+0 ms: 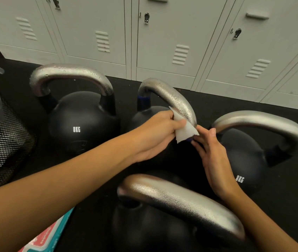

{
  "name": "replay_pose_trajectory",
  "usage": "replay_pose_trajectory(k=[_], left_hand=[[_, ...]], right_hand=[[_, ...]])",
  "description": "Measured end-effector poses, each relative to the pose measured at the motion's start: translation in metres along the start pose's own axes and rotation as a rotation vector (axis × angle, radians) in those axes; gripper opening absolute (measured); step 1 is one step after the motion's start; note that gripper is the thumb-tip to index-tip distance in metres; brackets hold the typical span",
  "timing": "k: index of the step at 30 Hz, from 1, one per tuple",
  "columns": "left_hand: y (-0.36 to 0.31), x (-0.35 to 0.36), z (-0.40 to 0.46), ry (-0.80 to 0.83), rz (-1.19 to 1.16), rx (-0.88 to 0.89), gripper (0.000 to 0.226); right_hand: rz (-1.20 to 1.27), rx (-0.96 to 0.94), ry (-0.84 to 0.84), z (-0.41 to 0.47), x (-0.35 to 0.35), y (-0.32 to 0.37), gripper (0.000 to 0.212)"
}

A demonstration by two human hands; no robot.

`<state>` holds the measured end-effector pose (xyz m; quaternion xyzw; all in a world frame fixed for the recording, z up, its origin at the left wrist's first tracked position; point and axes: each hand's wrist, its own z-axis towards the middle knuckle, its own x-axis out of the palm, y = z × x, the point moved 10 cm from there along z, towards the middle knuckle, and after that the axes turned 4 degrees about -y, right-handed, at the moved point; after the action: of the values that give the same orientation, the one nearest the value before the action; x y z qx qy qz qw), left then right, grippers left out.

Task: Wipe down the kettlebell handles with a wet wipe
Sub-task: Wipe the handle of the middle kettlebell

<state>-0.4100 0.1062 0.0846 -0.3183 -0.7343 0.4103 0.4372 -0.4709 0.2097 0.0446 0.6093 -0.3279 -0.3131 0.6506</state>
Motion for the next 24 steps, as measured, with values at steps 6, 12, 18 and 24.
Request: replay_pose_trajectory(k=[6,12,18,24], left_hand=[[-0.014,-0.007,0.004,-0.028,-0.19,0.048,0.034],[0.014,-0.004,0.004,0.004,0.199,0.021,0.034],[-0.005,-0.011,0.003,-0.074,0.013,0.068,0.032],[0.007,-0.008,0.005,-0.083,0.27,0.067,0.049]], right_hand=[[-0.022,-0.031,0.019,0.0,0.001,0.002,0.066],[0.012,0.007,-0.009,0.0,0.001,0.001,0.052],[0.024,-0.004,0.006,0.0,0.002,0.001,0.065],[0.017,-0.004,-0.012,-0.001,0.001,0.002,0.051]])
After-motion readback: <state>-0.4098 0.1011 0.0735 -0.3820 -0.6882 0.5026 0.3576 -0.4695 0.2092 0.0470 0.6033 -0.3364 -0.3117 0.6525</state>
